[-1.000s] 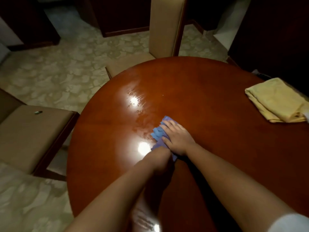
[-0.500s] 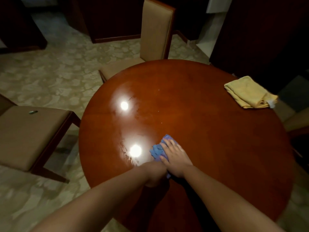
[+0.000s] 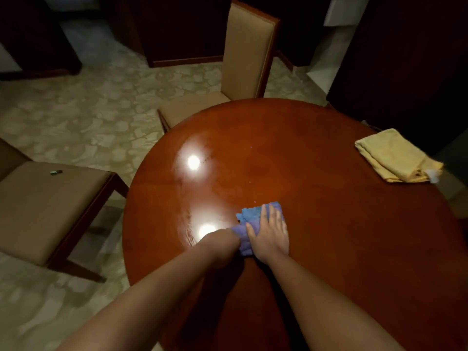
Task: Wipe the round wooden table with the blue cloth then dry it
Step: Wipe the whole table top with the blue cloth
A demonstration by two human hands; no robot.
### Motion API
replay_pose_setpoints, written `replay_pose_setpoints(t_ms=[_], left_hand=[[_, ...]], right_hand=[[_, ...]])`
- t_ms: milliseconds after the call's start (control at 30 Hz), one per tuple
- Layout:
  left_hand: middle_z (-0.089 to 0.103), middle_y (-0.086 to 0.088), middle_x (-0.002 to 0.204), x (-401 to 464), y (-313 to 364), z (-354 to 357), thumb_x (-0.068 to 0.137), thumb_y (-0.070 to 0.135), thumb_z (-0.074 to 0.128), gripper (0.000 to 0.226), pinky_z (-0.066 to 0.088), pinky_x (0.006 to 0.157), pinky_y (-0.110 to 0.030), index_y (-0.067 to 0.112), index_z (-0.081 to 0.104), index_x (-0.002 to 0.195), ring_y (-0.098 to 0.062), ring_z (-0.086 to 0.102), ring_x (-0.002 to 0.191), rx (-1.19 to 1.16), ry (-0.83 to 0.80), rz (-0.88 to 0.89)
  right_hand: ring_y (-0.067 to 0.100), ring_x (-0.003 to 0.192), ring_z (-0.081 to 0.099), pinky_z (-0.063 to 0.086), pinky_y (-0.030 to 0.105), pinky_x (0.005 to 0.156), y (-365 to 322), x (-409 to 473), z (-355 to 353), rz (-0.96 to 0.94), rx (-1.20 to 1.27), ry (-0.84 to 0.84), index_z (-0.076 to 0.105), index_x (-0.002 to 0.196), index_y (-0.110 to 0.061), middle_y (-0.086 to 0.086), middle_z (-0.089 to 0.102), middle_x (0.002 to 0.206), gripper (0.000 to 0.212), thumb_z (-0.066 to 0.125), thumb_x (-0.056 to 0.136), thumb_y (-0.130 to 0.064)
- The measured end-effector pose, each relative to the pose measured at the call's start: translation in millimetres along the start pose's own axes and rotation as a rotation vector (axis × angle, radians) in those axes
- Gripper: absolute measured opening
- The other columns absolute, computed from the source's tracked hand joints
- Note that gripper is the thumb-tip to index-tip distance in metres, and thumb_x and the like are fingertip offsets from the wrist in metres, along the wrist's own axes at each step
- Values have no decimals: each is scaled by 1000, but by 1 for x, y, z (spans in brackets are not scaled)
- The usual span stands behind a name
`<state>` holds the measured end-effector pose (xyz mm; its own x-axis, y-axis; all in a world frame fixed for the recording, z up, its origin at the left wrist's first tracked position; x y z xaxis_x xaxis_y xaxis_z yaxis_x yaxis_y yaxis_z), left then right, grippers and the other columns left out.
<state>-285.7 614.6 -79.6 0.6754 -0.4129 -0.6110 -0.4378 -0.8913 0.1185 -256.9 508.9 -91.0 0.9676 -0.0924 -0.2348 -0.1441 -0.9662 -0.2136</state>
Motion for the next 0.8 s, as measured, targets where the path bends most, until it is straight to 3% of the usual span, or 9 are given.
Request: replay_pose_setpoints(t_ms=[100,267,367,467,567,700,800], left_hand=[[54,-14,132,22,-23,-12,97,22,47,34,37,102,-34,8,58,127,-32,51,120,-78,-36,-67],[61,-12,121,69,-54,-59,95,27,45,33,46,92,-33,11,63,118,-30,58,111,-133,87,-62],[63,-10,118,107,-71,-69,84,43,39,50,50,89,-36,17,64,119,-31,61,110,-117,120,-30],[59,-24,114,105,-68,-108,94,20,43,34,37,84,-36,-2,62,111,-37,56,106,-61,137,-67],[58,-27,112,106,-72,-138,93,11,47,27,34,79,-37,-5,59,112,-38,56,104,-98,256,-88],[62,-24,91,117,-98,-135,87,13,51,18,41,69,-41,1,63,86,-39,58,87,-187,293,-83],[59,-25,82,120,-116,-142,84,14,51,18,35,59,-36,8,48,68,-41,57,78,-177,342,-91]], right_hand=[[22,148,-4,-2,33,117,-6,33,-8,39,28,43,-3,153,-13,6,-4,161,74,27,99,-53],[21,148,-3,-2,33,118,-14,102,-22,56,99,67,-6,153,-12,7,-3,161,77,29,98,-55],[18,148,-6,-3,31,118,-25,147,-32,-25,100,54,-8,153,-12,4,-7,161,83,33,97,-57],[16,148,-7,-3,30,117,-37,191,-41,-110,126,-8,-8,153,-13,2,-8,161,91,42,93,-59],[14,148,-8,0,30,119,-47,224,-45,-122,202,-96,-7,153,-13,1,-8,161,98,54,88,-55],[14,148,-8,-1,28,118,-63,248,-46,-129,210,-139,-4,153,-14,0,-8,161,94,57,89,-44],[13,147,-8,-1,29,118,-78,261,-44,-164,181,-147,1,154,-16,-1,-7,161,76,45,95,-35]])
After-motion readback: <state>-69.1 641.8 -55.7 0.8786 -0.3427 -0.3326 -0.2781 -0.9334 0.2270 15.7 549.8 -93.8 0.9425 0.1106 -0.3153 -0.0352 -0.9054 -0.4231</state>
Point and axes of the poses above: each hand's wrist, its own x-axis towards the middle knuckle, its own z-axis out of the palm, y = z × x, the point moved 10 cm from there along x, towards the middle knuckle
